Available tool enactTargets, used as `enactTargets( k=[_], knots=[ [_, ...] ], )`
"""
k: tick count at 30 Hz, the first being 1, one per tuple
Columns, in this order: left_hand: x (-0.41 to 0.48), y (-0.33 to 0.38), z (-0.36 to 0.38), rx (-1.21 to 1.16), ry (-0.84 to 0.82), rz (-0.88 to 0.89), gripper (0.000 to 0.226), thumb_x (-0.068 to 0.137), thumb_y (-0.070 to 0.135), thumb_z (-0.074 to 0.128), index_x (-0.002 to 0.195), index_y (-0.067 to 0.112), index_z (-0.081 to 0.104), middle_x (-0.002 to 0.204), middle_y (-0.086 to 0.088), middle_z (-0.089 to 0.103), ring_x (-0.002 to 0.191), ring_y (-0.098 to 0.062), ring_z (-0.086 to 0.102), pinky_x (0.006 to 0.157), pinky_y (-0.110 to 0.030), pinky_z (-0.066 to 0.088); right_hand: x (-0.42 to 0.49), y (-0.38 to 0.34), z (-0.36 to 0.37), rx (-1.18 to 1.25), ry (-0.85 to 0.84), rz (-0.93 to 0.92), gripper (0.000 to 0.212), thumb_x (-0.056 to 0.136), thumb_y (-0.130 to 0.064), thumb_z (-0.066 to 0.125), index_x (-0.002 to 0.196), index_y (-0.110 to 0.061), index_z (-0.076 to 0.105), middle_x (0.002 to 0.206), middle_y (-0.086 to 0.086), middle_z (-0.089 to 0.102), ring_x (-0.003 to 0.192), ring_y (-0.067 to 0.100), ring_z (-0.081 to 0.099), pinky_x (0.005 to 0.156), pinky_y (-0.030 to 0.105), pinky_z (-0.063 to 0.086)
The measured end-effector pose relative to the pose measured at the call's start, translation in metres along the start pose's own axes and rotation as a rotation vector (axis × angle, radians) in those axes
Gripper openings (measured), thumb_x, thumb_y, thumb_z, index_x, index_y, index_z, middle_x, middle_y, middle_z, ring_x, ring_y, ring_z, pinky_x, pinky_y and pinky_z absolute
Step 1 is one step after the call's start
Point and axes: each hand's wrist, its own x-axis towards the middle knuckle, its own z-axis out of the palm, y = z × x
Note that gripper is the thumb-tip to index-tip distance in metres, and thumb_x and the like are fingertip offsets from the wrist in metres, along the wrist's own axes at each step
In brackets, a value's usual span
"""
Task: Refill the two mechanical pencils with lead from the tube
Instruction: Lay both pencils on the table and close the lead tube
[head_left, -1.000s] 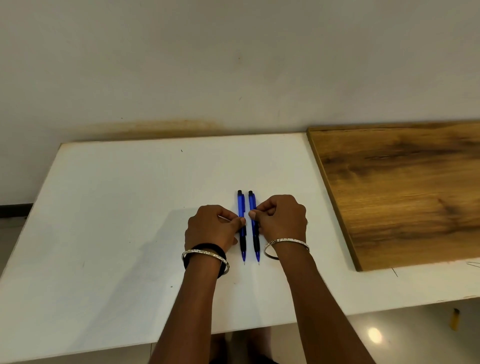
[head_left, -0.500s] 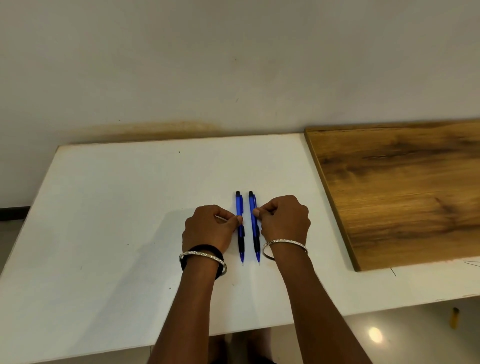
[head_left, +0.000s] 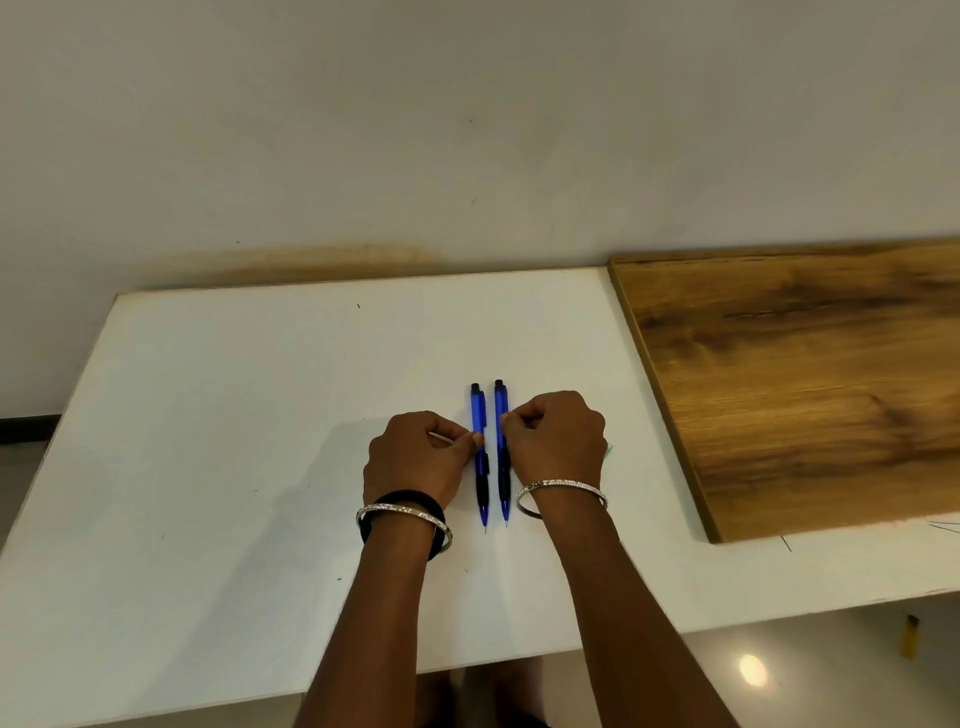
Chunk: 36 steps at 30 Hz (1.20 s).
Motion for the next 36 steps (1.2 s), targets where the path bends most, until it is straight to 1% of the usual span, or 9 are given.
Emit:
enactTargets(
  k=[4,14,18,21,25,29,31,33,36],
  knots=[
    [0.0,0.0,0.0,0.002,-0.003,-0.001,0.017,0.076,0.044,0.075,0.069,0.031,0.065,0.076,0.005,0.073,0.072,-0.018,0.07,0.076,-0.037,0.059,0.002,0.002,-0.001,0.062,-0.017,0.017,0.012,0.085,-0.02,0.067,0.081,-0.011,0.074,0.077,0.006,0.075,0.07,0.02,0.07,0.073,0.034,0.06],
    [-0.003,0.002,0.0,-0.027,0.034,0.016,0.016,0.077,0.041,0.075,0.079,0.025,0.072,0.077,0.005,0.073,0.072,-0.017,0.07,0.07,-0.03,0.054,0.011,0.013,-0.016,0.159,0.006,0.004,0.01,0.083,-0.018,0.07,0.085,-0.01,0.075,0.079,0.007,0.074,0.072,0.022,0.071,0.075,0.039,0.061],
    [-0.008,0.009,0.003,-0.064,0.072,0.086,0.009,0.079,0.035,0.073,0.079,0.027,0.071,0.07,0.01,0.069,0.064,-0.011,0.066,0.057,-0.021,0.045,0.019,0.023,-0.04,0.23,0.033,-0.015,0.006,0.08,-0.017,0.073,0.083,-0.014,0.076,0.075,0.004,0.074,0.07,0.02,0.071,0.075,0.04,0.06],
    [-0.013,0.016,0.01,-0.055,0.072,0.156,0.006,0.08,0.033,0.072,0.079,0.028,0.072,0.067,0.012,0.064,0.061,-0.004,0.059,0.053,-0.019,0.04,0.023,0.034,-0.057,0.21,0.089,0.005,0.002,0.077,-0.017,0.077,0.079,-0.017,0.076,0.071,-0.001,0.072,0.069,0.016,0.069,0.075,0.035,0.059],
    [-0.02,0.025,0.024,0.004,0.04,0.222,0.006,0.082,0.036,0.07,0.081,0.03,0.071,0.067,0.015,0.06,0.064,-0.004,0.058,0.055,-0.016,0.04,0.024,0.048,-0.068,0.183,0.072,0.118,0.015,0.07,-0.025,0.084,0.069,-0.017,0.072,0.071,0.003,0.071,0.071,0.023,0.07,0.073,0.035,0.058],
    [-0.028,0.033,0.038,0.123,0.006,0.309,0.011,0.086,0.037,0.065,0.095,0.034,0.07,0.083,0.011,0.067,0.081,-0.011,0.063,0.072,-0.029,0.054,0.02,0.057,-0.075,0.066,-0.087,0.267,0.041,0.062,-0.043,0.088,0.069,-0.007,0.069,0.071,0.012,0.072,0.072,0.03,0.071,0.076,0.044,0.059],
    [-0.031,0.035,0.045,0.19,-0.004,0.359,0.019,0.09,0.037,0.061,0.108,0.036,0.067,0.097,0.01,0.067,0.089,-0.012,0.062,0.076,-0.026,0.05,0.017,0.059,-0.077,0.029,-0.156,0.301,0.048,0.059,-0.047,0.088,0.07,-0.004,0.069,0.066,0.011,0.072,0.065,0.026,0.072,0.073,0.042,0.06],
    [-0.033,0.036,0.051,0.245,-0.006,0.402,0.025,0.093,0.036,0.057,0.117,0.038,0.063,0.107,0.01,0.063,0.096,-0.011,0.06,0.075,-0.022,0.043,0.016,0.059,-0.076,0.032,-0.196,0.318,0.047,0.058,-0.044,0.089,0.071,-0.004,0.068,0.061,0.009,0.072,0.057,0.022,0.072,0.068,0.038,0.061],
    [-0.034,0.038,0.06,0.278,-0.013,0.44,0.028,0.094,0.037,0.054,0.122,0.038,0.061,0.115,0.01,0.059,0.101,-0.01,0.061,0.076,-0.022,0.044,0.02,0.063,-0.074,0.081,-0.219,0.332,0.037,0.059,-0.03,0.091,0.071,-0.002,0.07,0.058,0.008,0.072,0.05,0.02,0.071,0.063,0.038,0.062]
  ],
)
